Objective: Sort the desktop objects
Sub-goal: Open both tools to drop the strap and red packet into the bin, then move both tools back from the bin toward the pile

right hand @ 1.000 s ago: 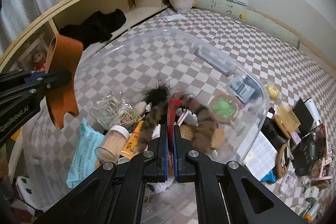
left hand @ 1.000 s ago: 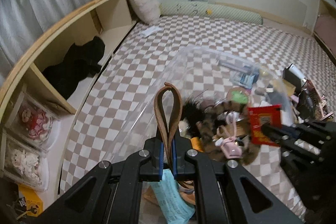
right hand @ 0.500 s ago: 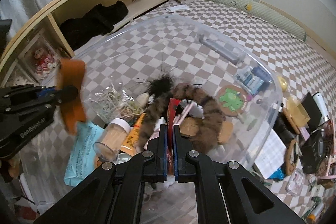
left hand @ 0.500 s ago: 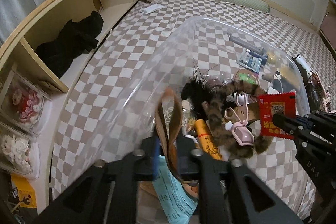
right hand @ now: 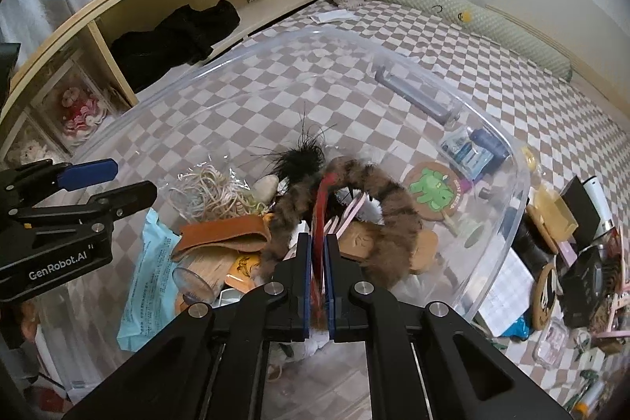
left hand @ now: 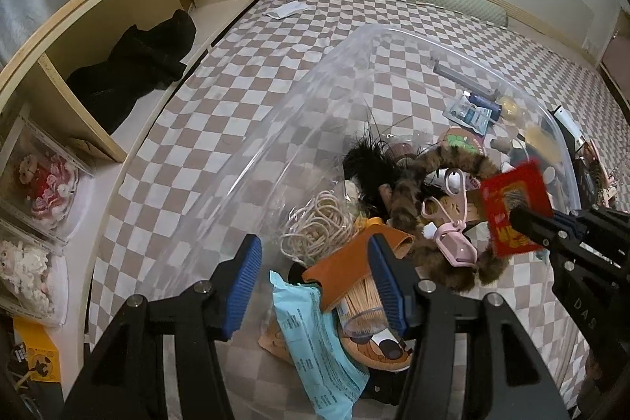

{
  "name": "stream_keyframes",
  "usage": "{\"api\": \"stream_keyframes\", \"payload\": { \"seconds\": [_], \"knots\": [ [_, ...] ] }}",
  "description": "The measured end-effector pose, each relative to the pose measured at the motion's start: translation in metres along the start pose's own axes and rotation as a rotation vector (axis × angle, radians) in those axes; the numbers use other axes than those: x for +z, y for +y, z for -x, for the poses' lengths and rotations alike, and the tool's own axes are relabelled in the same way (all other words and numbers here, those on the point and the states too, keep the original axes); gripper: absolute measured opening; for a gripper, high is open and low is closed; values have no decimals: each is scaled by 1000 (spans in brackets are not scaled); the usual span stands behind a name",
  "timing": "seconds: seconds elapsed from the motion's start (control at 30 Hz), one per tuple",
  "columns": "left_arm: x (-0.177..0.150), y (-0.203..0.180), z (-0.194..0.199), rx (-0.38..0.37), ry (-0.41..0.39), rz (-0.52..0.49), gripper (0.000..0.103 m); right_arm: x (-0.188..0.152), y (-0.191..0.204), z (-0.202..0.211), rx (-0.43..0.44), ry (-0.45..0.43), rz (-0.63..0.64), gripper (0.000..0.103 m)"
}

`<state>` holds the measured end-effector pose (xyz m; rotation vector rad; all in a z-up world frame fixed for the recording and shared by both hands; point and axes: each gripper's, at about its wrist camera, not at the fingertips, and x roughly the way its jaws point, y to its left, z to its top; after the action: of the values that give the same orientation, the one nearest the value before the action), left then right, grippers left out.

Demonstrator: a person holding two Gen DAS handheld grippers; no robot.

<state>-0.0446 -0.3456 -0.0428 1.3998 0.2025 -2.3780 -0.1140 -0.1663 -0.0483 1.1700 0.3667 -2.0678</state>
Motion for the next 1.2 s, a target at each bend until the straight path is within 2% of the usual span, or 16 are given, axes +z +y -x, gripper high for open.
{"api": "stream_keyframes", "payload": {
  "seconds": [0.03,0.07,0.1,0.13,0.17,0.47,0.5,0.53,0.6,0.7,0.73,0.77,0.83,0.87,0.97,1.2],
  "knots": [
    [0,0,0,1,-1,-2,56,0,0,1,4,-4,-1,8],
    [-1,-1,1,2,-2,-4,56,0,-1,2,10,-8,-7,23],
    [-1,-1,1,2,-2,-7,56,0,-1,3,14,-12,-12,55],
    [-2,-1,2,2,-2,-9,56,0,-2,4,10,-19,-13,71],
    [-2,-2,2,3,-3,-11,56,1,-1,6,-1,-27,-3,78],
    [-3,0,8,6,-16,-10,56,0,1,4,-17,-11,16,78],
    [-3,0,8,7,-18,-9,62,-1,1,4,-16,-13,13,78],
    [-3,-1,9,11,-23,-8,77,-1,1,5,-16,-14,10,78],
    [-4,-2,12,27,-46,-8,88,-1,1,5,-16,-16,5,78],
    [-4,-2,15,40,-61,-1,89,-3,2,6,-21,-17,12,79],
    [-4,-1,16,39,-65,3,92,-4,2,6,-25,-18,14,79],
    [-4,-1,17,39,-69,6,95,-4,2,6,-26,-20,14,83],
    [-4,-1,21,60,-91,3,102,-6,2,7,-24,-25,13,97],
    [-4,-2,23,71,-102,2,102,-7,2,8,-24,-28,15,102],
    [-6,-2,26,93,-124,-6,102,-9,3,11,-32,-34,29,103],
    [-9,-6,36,86,-138,4,102,-14,1,27,-41,-55,67,103]
  ]
}}
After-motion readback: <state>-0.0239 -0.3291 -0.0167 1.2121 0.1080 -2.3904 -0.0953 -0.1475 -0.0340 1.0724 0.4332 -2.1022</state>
